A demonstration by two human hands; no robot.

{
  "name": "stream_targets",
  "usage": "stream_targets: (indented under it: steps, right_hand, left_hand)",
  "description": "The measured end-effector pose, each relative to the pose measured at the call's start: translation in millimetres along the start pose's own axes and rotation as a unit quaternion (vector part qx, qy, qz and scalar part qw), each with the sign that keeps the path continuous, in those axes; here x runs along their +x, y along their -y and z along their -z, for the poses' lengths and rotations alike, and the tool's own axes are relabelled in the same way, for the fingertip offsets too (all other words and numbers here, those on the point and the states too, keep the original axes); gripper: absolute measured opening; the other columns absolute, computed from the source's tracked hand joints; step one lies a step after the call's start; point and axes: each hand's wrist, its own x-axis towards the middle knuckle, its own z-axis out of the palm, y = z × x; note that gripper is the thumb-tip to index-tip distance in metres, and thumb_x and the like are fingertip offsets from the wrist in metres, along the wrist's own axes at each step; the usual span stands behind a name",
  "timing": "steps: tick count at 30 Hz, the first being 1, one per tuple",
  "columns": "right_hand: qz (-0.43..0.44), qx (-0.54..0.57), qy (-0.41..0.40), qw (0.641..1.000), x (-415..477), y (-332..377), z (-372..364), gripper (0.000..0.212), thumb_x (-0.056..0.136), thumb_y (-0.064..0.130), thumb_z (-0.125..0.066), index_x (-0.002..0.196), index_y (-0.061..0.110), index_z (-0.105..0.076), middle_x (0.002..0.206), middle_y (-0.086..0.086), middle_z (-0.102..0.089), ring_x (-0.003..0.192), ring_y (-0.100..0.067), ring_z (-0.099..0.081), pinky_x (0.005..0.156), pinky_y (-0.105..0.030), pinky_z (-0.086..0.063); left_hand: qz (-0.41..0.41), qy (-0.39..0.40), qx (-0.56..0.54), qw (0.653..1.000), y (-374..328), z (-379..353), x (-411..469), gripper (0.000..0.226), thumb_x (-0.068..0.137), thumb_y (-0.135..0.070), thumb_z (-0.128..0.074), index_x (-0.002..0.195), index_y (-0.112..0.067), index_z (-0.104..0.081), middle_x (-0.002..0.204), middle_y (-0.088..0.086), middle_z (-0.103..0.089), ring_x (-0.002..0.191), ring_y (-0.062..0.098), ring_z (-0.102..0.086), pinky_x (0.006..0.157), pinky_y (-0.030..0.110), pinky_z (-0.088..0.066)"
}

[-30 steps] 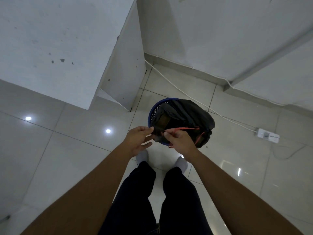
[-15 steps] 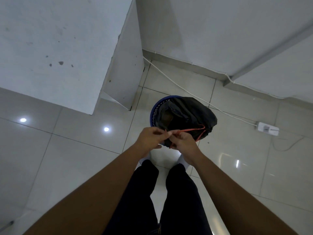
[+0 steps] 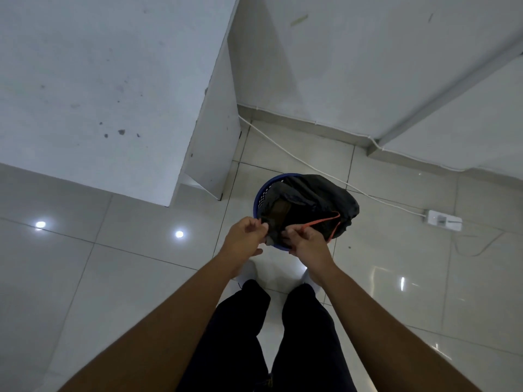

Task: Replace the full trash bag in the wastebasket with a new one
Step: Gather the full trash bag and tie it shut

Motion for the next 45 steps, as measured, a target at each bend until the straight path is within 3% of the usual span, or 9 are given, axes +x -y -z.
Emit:
stream_targets:
  steps: [6, 13, 20, 24, 30, 35, 38, 40, 45]
  right_hand:
    - [0.090, 0.019, -0.057, 0.994, -34, 43, 22, 0.014, 0.100, 0.013, -0.052, 0.094, 0.008, -0.063, 0.072, -0.006, -0.067, 0.066, -0.019, -0.064, 0.073, -0.036, -0.057]
    - [0.156, -0.042, -0.101, 0.982, -74, 73, 69, 0.014, 0.096, 0.019, -0.059, 0.093, 0.008, -0.068, 0.071, -0.004, -0.067, 0.066, -0.017, -0.063, 0.065, -0.024, -0.046]
    - [0.193, -0.058, -0.044, 0.978, -96, 95, 92, 0.007, 0.095, 0.015, -0.061, 0.088, 0.015, -0.062, 0.083, -0.002, -0.066, 0.074, -0.013, -0.057, 0.066, -0.023, -0.043]
    - [0.212, -0.020, 0.017, 0.977, -94, 112, 109, 0.023, 0.093, 0.000, -0.060, 0.105, 0.019, -0.059, 0.101, -0.010, -0.063, 0.088, -0.021, -0.071, 0.078, -0.035, -0.056]
    - [0.233, -0.037, 0.103, 0.966, -92, 130, 123, 0.030, 0.091, -0.005, -0.060, 0.113, 0.016, -0.062, 0.111, -0.008, -0.066, 0.080, -0.018, -0.067, 0.069, -0.025, -0.054]
    - [0.199, -0.224, 0.078, 0.951, -68, 134, 137, 0.023, 0.088, 0.006, -0.066, 0.109, 0.013, -0.059, 0.098, -0.007, -0.068, 0.077, -0.022, -0.065, 0.074, -0.034, -0.054]
    - [0.176, -0.463, 0.047, 0.867, -47, 141, 150, 0.018, 0.084, 0.016, -0.066, 0.073, 0.002, -0.062, 0.067, -0.009, -0.055, 0.068, -0.024, -0.055, 0.058, -0.028, -0.041]
    - [0.186, -0.507, 0.064, 0.839, -40, 146, 156, 0.023, 0.088, 0.022, -0.065, 0.082, 0.000, -0.070, 0.071, -0.004, -0.058, 0.070, -0.019, -0.054, 0.054, -0.024, -0.036]
    - [0.305, -0.317, 0.169, 0.882, -46, 160, 148, 0.017, 0.095, 0.033, -0.061, 0.092, 0.016, -0.065, 0.113, 0.010, -0.062, 0.106, -0.003, -0.054, 0.089, -0.020, -0.041]
  left_hand:
    - [-0.075, -0.045, -0.077, 0.993, -20, 32, -37, 0.024, 0.097, -0.028, -0.055, 0.103, -0.006, -0.058, 0.108, 0.008, -0.069, 0.102, 0.022, -0.065, 0.086, 0.037, -0.053]
    - [-0.112, -0.077, -0.048, 0.990, -63, 48, -76, 0.018, 0.095, -0.016, -0.057, 0.081, -0.007, -0.064, 0.069, 0.006, -0.058, 0.065, 0.017, -0.054, 0.069, 0.030, -0.052]
    - [-0.206, -0.066, -0.045, 0.975, -112, 21, -112, 0.016, 0.091, -0.018, -0.061, 0.078, -0.010, -0.066, 0.061, -0.002, -0.051, 0.057, 0.012, -0.043, 0.056, 0.026, -0.037]
    - [-0.184, -0.031, -0.077, 0.979, -117, -3, -121, 0.018, 0.097, -0.024, -0.055, 0.081, -0.016, -0.059, 0.073, 0.002, -0.056, 0.070, 0.016, -0.054, 0.071, 0.034, -0.048]
    - [-0.153, -0.034, -0.023, 0.987, -127, -27, -127, 0.015, 0.100, -0.027, -0.049, 0.097, -0.014, -0.056, 0.083, 0.008, -0.062, 0.077, 0.025, -0.069, 0.067, 0.036, -0.058]
    - [-0.182, -0.124, 0.092, 0.971, -148, -36, -127, 0.017, 0.092, -0.020, -0.060, 0.095, -0.007, -0.071, 0.073, 0.003, -0.057, 0.063, 0.014, -0.052, 0.064, 0.029, -0.056]
    - [-0.201, -0.175, 0.107, 0.958, -157, -38, -128, 0.018, 0.091, -0.022, -0.062, 0.088, -0.007, -0.072, 0.074, 0.006, -0.062, 0.068, 0.017, -0.056, 0.072, 0.034, -0.056]
    - [-0.216, -0.198, 0.104, 0.951, -159, -37, -128, 0.013, 0.090, -0.022, -0.064, 0.085, -0.012, -0.070, 0.082, 0.007, -0.068, 0.074, 0.019, -0.061, 0.077, 0.037, -0.057]
    - [-0.248, -0.251, 0.135, 0.926, -154, -36, -129, 0.007, 0.090, -0.021, -0.063, 0.089, -0.016, -0.068, 0.078, -0.001, -0.068, 0.079, 0.017, -0.066, 0.083, 0.033, -0.056]
